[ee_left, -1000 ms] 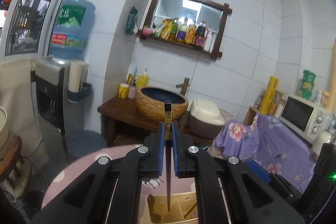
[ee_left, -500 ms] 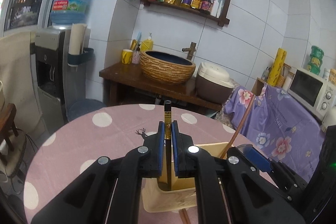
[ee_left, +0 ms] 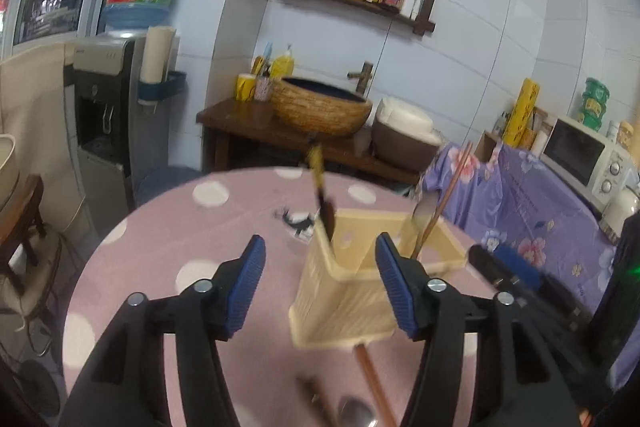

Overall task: Organize utensils
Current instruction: 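Lower the black chopstick into the holder with the left tool while the right tool releases the spoon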

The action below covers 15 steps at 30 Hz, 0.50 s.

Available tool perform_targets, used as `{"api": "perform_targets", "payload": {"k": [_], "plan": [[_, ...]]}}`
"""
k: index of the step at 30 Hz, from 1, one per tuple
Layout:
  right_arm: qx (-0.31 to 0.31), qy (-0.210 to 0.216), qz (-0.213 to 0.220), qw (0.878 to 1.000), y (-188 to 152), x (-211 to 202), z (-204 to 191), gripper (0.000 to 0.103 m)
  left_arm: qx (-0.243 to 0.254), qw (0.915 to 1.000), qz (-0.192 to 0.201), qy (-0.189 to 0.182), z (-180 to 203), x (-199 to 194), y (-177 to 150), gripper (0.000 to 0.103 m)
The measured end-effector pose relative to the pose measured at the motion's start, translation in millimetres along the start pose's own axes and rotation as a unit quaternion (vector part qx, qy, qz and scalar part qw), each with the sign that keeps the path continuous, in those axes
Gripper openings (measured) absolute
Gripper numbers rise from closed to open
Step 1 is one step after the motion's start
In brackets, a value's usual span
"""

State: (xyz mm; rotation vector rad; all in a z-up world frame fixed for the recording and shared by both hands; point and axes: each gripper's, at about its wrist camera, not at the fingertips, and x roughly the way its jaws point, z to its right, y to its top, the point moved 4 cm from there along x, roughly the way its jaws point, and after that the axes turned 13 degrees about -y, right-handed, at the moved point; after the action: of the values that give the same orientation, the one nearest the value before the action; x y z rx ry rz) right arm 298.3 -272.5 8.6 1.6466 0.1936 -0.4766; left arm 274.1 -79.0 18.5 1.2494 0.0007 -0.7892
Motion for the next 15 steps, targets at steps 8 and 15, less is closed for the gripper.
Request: {"api": "perform_targets", "payload": {"k": [8, 15], "plan": [[-0.034, -0.026, -0.095, 0.995, -74.7, -28.7, 15.4, 0.053, -0.019, 0.9934, -0.108, 0.033, -22.7, -13.9, -92.2, 0.047], [-0.036, -0.046, -0.142, 0.988, -129.9, -46.2, 26.0, 0.053, -0.024, 0.9821, -0.186, 0.021, -6.6, 4.5, -148.9, 0.032]]}}
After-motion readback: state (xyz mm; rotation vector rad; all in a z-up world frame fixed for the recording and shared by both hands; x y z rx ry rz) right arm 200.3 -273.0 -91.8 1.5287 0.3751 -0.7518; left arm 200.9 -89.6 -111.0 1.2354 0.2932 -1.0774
